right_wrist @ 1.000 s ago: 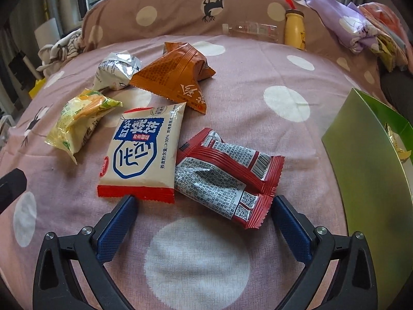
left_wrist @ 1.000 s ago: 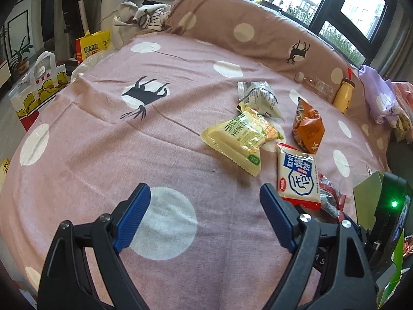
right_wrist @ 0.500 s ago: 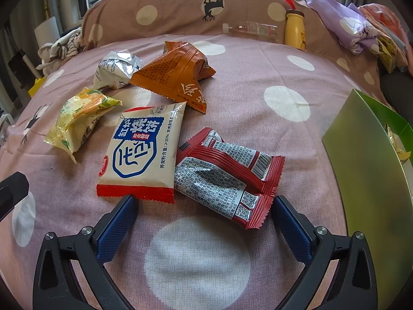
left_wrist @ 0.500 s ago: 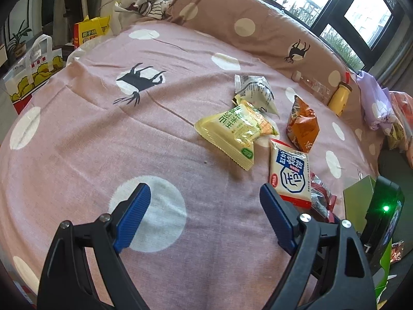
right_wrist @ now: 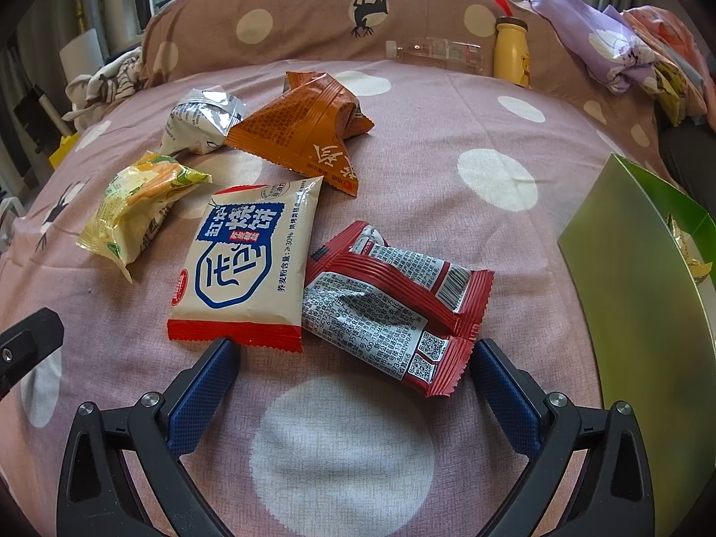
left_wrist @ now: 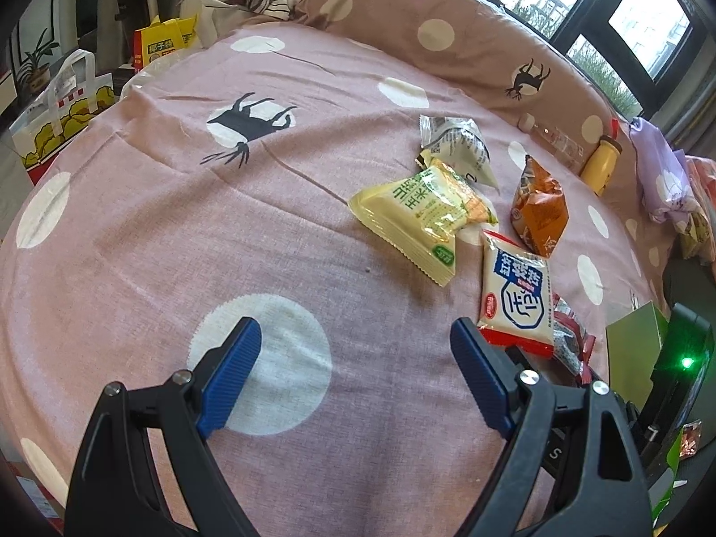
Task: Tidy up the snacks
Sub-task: 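Move the right gripper back over the snack pile and hover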
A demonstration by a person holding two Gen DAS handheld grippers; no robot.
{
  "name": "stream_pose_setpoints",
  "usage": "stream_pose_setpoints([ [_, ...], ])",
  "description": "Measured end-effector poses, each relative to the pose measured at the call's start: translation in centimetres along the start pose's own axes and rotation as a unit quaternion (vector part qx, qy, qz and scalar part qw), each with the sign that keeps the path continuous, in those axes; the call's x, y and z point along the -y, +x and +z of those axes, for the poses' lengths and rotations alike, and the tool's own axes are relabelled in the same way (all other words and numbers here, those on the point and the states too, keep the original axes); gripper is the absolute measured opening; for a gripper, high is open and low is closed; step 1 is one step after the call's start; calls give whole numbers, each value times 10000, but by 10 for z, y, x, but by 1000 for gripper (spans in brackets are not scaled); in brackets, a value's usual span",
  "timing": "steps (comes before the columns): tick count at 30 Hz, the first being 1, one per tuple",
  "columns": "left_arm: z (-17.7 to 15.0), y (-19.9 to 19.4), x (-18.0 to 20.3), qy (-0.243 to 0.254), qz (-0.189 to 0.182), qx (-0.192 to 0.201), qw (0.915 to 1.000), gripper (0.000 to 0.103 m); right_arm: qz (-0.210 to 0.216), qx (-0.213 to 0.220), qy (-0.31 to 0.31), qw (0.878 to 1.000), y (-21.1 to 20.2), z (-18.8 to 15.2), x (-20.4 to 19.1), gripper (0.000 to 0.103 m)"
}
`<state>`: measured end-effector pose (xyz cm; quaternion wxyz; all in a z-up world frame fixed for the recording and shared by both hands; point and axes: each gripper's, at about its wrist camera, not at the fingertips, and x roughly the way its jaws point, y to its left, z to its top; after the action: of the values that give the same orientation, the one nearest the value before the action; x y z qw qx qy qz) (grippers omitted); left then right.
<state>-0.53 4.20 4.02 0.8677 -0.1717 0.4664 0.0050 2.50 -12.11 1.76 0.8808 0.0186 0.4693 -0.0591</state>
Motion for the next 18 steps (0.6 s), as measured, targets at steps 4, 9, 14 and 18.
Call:
stream_pose_setpoints([
  [4,-1,0,3,95,-38,-14,9999,87,1,0,-1,10000,0,0,0,103],
  [9,0,1,3,103,-38,-26,9999,87,2,0,-2,10000,0,0,0,103],
  [14,0,0,2,60,-35,-35,10000,87,6,0,-5,10000,0,0,0,103],
  [18,-1,1,3,84,-27,-72,9999,87,6,0,-5,10000,0,0,0,103],
])
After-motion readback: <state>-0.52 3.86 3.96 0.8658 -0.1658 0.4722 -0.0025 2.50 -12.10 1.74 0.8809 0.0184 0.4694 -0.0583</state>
